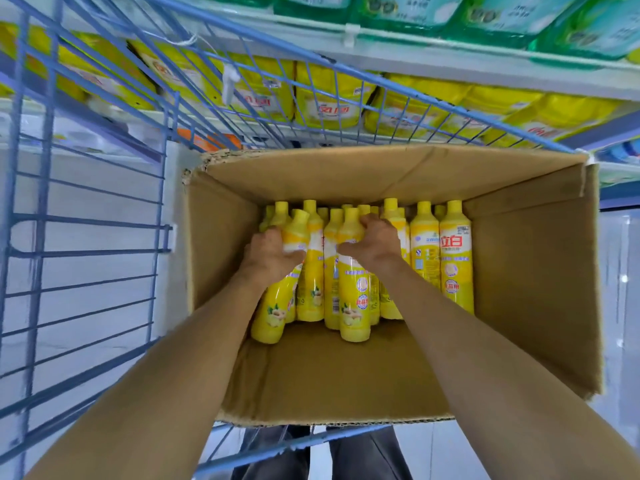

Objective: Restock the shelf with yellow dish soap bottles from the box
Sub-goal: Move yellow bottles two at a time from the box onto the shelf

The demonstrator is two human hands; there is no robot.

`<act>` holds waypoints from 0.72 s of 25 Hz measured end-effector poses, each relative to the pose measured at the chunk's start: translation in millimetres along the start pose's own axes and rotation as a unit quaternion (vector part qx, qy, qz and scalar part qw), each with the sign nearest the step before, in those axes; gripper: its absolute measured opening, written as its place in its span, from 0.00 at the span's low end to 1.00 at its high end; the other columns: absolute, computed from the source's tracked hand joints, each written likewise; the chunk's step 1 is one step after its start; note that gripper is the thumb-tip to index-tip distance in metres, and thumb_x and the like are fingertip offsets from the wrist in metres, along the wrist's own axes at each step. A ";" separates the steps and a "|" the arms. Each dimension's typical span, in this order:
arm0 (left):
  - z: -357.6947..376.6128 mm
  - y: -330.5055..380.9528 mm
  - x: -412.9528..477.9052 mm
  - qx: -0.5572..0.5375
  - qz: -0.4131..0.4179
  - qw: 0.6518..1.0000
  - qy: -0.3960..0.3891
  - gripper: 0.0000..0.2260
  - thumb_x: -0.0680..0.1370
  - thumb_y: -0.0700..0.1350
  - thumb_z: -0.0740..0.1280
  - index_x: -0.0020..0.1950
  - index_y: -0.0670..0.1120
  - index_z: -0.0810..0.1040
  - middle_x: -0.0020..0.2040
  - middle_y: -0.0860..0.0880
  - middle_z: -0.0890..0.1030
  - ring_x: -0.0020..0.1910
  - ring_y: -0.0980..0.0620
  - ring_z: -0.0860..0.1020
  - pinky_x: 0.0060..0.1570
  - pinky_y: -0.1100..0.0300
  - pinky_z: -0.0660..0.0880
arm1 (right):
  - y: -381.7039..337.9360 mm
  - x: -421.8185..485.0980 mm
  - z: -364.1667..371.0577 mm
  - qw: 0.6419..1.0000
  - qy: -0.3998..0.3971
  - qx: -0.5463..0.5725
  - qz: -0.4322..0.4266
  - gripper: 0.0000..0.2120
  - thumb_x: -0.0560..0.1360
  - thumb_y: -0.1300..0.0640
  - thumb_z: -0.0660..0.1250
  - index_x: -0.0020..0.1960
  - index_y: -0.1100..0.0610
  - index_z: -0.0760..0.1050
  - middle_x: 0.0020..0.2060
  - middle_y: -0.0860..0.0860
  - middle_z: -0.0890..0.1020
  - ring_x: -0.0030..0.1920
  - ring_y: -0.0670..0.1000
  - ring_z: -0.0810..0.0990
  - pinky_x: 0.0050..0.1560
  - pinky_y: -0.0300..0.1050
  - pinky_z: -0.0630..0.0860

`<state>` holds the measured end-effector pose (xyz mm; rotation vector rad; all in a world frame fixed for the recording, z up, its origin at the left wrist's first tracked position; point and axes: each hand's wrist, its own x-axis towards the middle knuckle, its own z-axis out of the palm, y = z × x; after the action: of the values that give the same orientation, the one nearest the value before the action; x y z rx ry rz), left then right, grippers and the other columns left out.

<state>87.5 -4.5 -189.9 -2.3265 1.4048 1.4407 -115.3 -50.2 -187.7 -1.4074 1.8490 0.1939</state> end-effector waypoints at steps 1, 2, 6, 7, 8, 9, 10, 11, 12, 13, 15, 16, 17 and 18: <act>2.8 -0.4 -2.8 0.008 0.003 1.000 0.002 0.28 0.67 0.59 0.77 0.61 0.47 0.77 0.60 0.43 0.81 0.60 0.40 0.79 0.56 0.52 0.77 | -0.5 -2.3 -1.2 1.000 -0.010 0.020 -0.003 0.38 0.66 0.48 0.81 0.71 0.58 0.71 0.65 0.56 0.78 0.63 0.57 0.78 0.59 0.46 0.76; 6.1 -1.3 -7.0 0.004 0.001 1.000 0.003 0.29 0.67 0.57 0.78 0.63 0.46 0.76 0.60 0.43 0.80 0.60 0.40 0.79 0.56 0.53 0.77 | -0.7 -5.8 -2.5 0.999 -0.018 0.038 -0.009 0.38 0.67 0.49 0.81 0.72 0.58 0.70 0.64 0.56 0.79 0.62 0.56 0.79 0.58 0.45 0.76; -3.2 -3.3 -26.5 -0.060 0.001 0.998 0.020 0.27 0.66 0.50 0.80 0.61 0.45 0.77 0.58 0.42 0.82 0.58 0.41 0.79 0.50 0.57 0.75 | -1.6 -30.6 -20.3 0.996 -0.015 0.071 -0.058 0.36 0.66 0.51 0.82 0.70 0.56 0.72 0.55 0.53 0.81 0.51 0.51 0.78 0.45 0.34 0.69; -11.2 -2.5 -31.6 -0.073 0.016 0.997 0.031 0.26 0.65 0.48 0.81 0.59 0.44 0.77 0.56 0.42 0.82 0.57 0.41 0.80 0.48 0.57 0.74 | -2.0 -38.1 -30.5 0.994 -0.005 0.081 -0.069 0.34 0.65 0.50 0.82 0.68 0.56 0.74 0.52 0.51 0.81 0.49 0.50 0.78 0.44 0.35 0.70; -21.7 2.2 -39.5 -0.086 0.040 0.995 0.037 0.26 0.64 0.47 0.81 0.58 0.45 0.77 0.55 0.43 0.83 0.55 0.42 0.81 0.49 0.57 0.75 | -2.8 -46.2 -43.8 0.992 0.007 0.091 -0.082 0.32 0.64 0.50 0.83 0.65 0.55 0.76 0.50 0.49 0.81 0.48 0.50 0.79 0.46 0.39 0.73; -32.3 9.0 -49.8 -0.096 0.066 0.992 0.040 0.29 0.62 0.47 0.82 0.60 0.45 0.76 0.55 0.45 0.83 0.55 0.44 0.81 0.51 0.55 0.77 | -3.4 -54.3 -57.3 0.991 0.022 0.095 -0.095 0.31 0.63 0.49 0.83 0.62 0.55 0.78 0.49 0.49 0.83 0.48 0.51 0.80 0.48 0.44 0.76; -46.2 21.9 -64.4 -0.107 0.096 0.989 0.041 0.31 0.62 0.47 0.82 0.62 0.46 0.76 0.56 0.48 0.82 0.55 0.46 0.81 0.53 0.54 0.78 | -6.4 -64.4 -74.7 0.988 0.037 0.095 -0.112 0.29 0.62 0.47 0.83 0.58 0.55 0.79 0.48 0.49 0.84 0.48 0.52 0.81 0.50 0.47 0.78; -58.3 35.7 -77.8 -0.121 0.120 0.985 0.041 0.32 0.62 0.46 0.82 0.64 0.46 0.75 0.57 0.51 0.81 0.55 0.48 0.81 0.54 0.53 0.78 | -11.0 -74.6 -91.4 0.986 0.050 0.098 -0.127 0.28 0.61 0.46 0.83 0.56 0.54 0.80 0.47 0.50 0.84 0.48 0.52 0.81 0.50 0.49 0.78; -71.0 51.8 -90.2 -0.135 0.142 0.980 0.039 0.32 0.62 0.45 0.82 0.64 0.47 0.75 0.57 0.54 0.80 0.55 0.50 0.80 0.55 0.52 0.78 | -16.8 -84.8 -109.4 0.982 0.062 0.105 -0.144 0.27 0.61 0.45 0.82 0.55 0.54 0.80 0.46 0.50 0.85 0.48 0.53 0.82 0.50 0.49 0.78; -83.6 69.2 -101.2 -0.150 0.169 0.973 0.039 0.31 0.62 0.44 0.82 0.63 0.50 0.76 0.56 0.56 0.80 0.54 0.52 0.80 0.56 0.50 0.79 | -24.3 -94.9 -129.1 0.977 0.075 0.115 -0.161 0.27 0.61 0.45 0.82 0.55 0.54 0.80 0.46 0.49 0.85 0.47 0.52 0.82 0.50 0.47 0.78; -111.1 104.5 -123.0 -0.168 0.227 0.959 0.039 0.26 0.60 0.47 0.81 0.55 0.56 0.76 0.52 0.54 0.84 0.51 0.53 0.82 0.53 0.47 0.80 | -40.9 -118.2 -170.1 0.965 0.099 0.137 -0.201 0.24 0.62 0.48 0.83 0.54 0.52 0.80 0.44 0.46 0.84 0.44 0.47 0.80 0.46 0.41 0.76; -125.2 122.1 -133.7 -0.173 0.254 0.951 0.046 0.25 0.59 0.47 0.80 0.53 0.56 0.76 0.51 0.53 0.84 0.50 0.54 0.83 0.52 0.48 0.81 | -48.6 -130.7 -190.9 0.956 0.114 0.148 -0.226 0.24 0.62 0.47 0.83 0.54 0.51 0.80 0.44 0.45 0.84 0.44 0.47 0.81 0.47 0.42 0.77; -140.6 140.0 -144.6 -0.179 0.277 0.942 0.055 0.25 0.60 0.46 0.81 0.54 0.55 0.76 0.51 0.51 0.84 0.51 0.53 0.83 0.52 0.51 0.81 | -55.6 -140.6 -212.2 0.947 0.131 0.159 -0.247 0.25 0.61 0.45 0.82 0.55 0.51 0.80 0.45 0.45 0.85 0.46 0.49 0.82 0.48 0.49 0.79; -157.7 160.1 -160.3 -0.189 0.304 0.932 0.061 0.26 0.62 0.42 0.81 0.56 0.53 0.76 0.53 0.49 0.84 0.52 0.52 0.82 0.50 0.57 0.80 | -63.7 -153.9 -235.9 0.937 0.152 0.166 -0.266 0.27 0.60 0.43 0.81 0.54 0.52 0.79 0.45 0.47 0.85 0.47 0.51 0.84 0.49 0.54 0.80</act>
<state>55.7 -67.1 77.1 -2.3263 2.2005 1.8829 -164.0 -88.1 94.4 -1.6920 1.5601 -0.6112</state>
